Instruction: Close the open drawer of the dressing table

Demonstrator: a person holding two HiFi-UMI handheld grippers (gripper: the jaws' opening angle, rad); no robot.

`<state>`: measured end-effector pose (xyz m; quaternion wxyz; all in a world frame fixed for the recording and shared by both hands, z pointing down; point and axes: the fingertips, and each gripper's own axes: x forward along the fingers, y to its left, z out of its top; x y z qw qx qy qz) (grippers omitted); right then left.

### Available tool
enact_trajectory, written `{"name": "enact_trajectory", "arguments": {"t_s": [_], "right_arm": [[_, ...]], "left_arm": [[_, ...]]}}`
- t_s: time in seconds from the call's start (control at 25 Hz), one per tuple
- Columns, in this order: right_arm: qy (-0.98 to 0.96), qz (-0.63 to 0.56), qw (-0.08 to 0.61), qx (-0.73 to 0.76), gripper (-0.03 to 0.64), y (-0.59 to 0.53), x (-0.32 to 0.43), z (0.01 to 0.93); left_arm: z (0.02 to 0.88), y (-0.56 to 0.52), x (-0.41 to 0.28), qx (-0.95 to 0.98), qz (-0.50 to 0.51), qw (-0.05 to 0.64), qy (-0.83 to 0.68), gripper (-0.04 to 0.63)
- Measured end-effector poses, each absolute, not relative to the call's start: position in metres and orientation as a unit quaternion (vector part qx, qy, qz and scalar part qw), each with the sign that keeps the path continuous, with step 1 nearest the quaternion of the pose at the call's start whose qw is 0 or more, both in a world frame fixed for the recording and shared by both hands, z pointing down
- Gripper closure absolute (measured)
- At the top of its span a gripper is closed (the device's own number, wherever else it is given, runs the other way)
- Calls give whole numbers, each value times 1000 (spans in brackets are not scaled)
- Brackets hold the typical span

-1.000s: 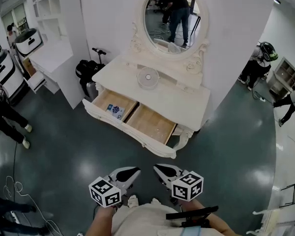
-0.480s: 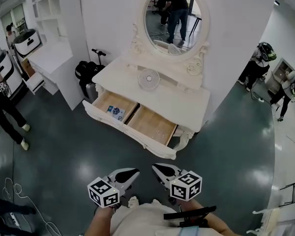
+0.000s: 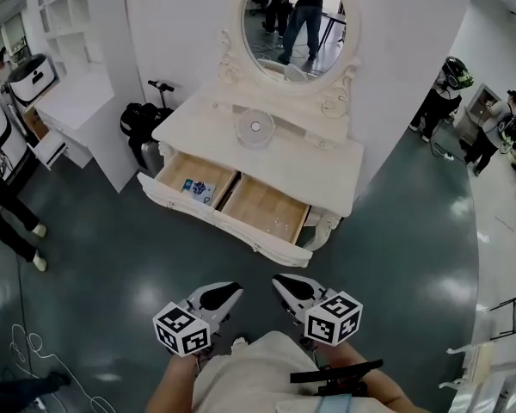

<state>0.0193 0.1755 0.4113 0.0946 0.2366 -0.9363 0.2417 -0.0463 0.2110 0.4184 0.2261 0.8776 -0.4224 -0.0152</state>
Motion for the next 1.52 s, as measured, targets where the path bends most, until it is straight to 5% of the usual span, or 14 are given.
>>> {"name": "enact_trajectory", "arguments": {"t_s": [1.52], "right_arm": [[-935, 257, 110, 219, 600, -20, 66, 442]], "left_arm": [[474, 22, -16, 857, 29, 268, -439, 561]]}}
